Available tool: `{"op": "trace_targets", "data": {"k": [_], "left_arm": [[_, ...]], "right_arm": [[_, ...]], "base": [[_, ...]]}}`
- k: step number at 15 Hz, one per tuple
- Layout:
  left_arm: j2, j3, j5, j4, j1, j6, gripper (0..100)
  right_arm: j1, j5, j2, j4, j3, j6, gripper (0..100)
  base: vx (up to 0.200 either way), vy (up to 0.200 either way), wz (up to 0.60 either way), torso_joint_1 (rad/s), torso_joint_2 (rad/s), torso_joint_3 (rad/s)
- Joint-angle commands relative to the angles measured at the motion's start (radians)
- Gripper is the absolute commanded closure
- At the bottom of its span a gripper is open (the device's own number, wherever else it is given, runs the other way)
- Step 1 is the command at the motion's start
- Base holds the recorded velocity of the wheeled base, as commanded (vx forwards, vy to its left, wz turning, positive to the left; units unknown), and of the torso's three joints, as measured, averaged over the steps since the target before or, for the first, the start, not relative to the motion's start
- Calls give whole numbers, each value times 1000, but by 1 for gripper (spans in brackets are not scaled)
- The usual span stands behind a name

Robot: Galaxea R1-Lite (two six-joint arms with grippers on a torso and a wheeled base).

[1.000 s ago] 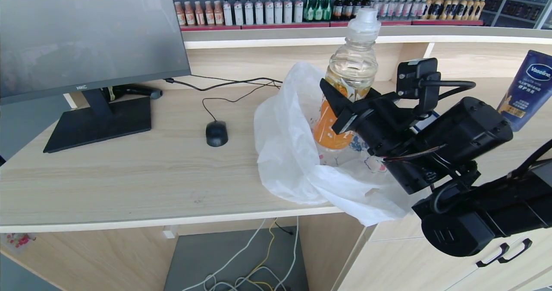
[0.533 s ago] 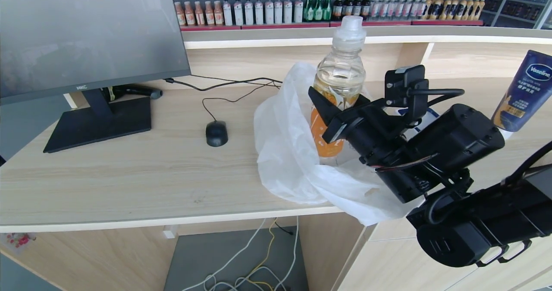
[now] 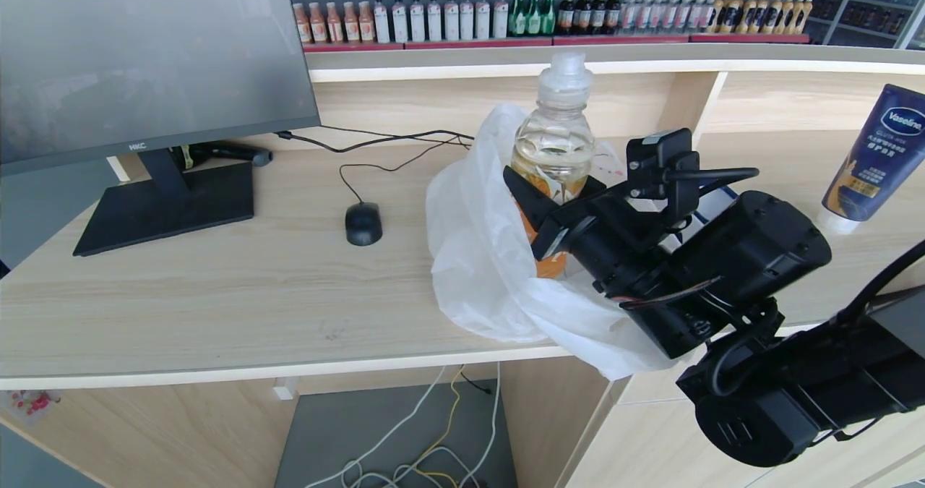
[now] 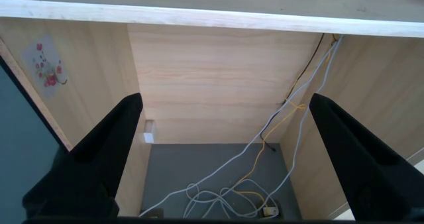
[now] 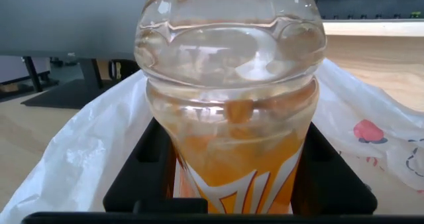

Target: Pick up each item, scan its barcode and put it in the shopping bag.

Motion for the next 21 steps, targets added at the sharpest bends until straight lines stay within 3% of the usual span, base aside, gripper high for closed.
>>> {"op": "trace_targets", "data": {"k": [1,21], "left_arm": [[0,0,0,0,1,0,0],[0,0,0,0,1,0,0]], "right_arm": [[1,0,13,-1,2,0,100],[1,-2,71,-1,7,7,100]], "base": [[0,0,0,0,0,0],[0,0,0,0,0,0]]}}
